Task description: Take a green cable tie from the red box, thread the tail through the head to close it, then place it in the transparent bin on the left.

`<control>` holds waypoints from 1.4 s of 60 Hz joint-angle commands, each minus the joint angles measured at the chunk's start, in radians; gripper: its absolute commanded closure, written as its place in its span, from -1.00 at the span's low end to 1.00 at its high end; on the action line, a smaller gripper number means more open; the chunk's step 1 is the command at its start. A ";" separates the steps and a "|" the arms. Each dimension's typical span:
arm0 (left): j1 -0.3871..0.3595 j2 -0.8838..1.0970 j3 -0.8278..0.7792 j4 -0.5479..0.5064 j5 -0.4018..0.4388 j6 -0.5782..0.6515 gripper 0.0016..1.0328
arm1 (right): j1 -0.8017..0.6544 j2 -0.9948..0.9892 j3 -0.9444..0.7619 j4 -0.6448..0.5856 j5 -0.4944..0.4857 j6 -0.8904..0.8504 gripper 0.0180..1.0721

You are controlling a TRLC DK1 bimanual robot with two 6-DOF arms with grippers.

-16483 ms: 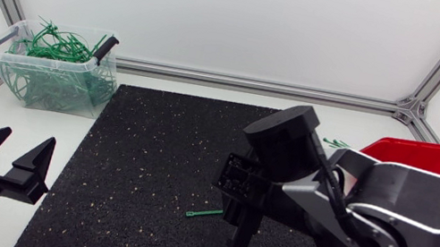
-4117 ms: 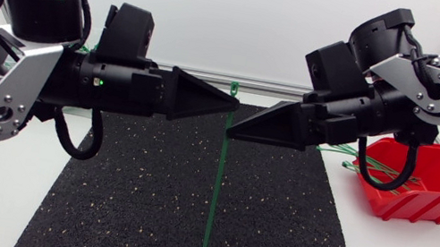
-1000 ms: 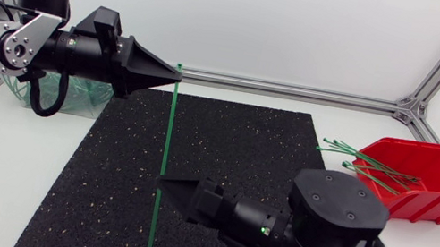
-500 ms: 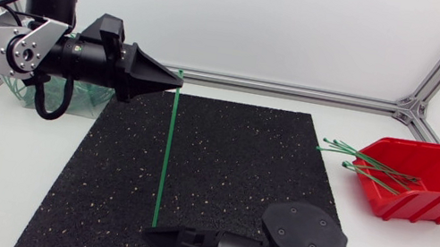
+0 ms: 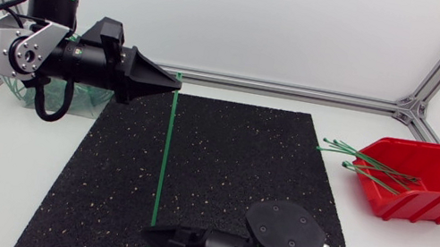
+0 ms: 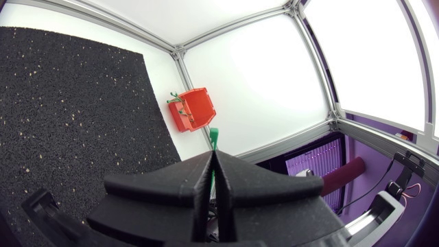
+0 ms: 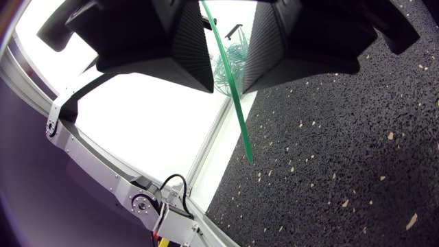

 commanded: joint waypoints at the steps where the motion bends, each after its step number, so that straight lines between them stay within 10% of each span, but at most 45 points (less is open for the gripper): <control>1: 0.004 0.027 0.008 -0.007 0.017 0.018 0.93 | 0.006 0.016 0.011 0.017 -0.003 -0.028 0.56; 84: -0.020 0.038 0.033 -0.035 0.006 0.018 0.93 | 0.017 0.016 -0.021 0.042 0.022 -0.027 0.68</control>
